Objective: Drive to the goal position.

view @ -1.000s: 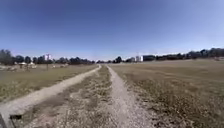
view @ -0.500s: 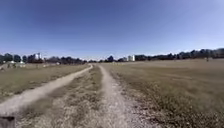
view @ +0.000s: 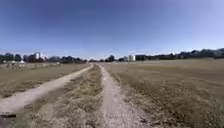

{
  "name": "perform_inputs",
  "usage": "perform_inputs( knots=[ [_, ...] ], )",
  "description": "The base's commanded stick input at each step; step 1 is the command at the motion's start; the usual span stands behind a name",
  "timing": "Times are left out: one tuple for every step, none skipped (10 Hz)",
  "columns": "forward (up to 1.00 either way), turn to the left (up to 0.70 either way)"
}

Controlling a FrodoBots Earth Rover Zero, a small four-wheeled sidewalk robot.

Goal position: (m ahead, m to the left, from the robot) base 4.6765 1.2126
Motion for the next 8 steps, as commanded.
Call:
perform_inputs(
  knots=[
    [0.69,0.06],
    [0.69,0.06],
    [0.69,0.06],
    [0.69,0.06],
    [0.69,0.06],
    [0.69,0.06],
    [0.69,0.06],
    [0.69,0.06]
  ],
)
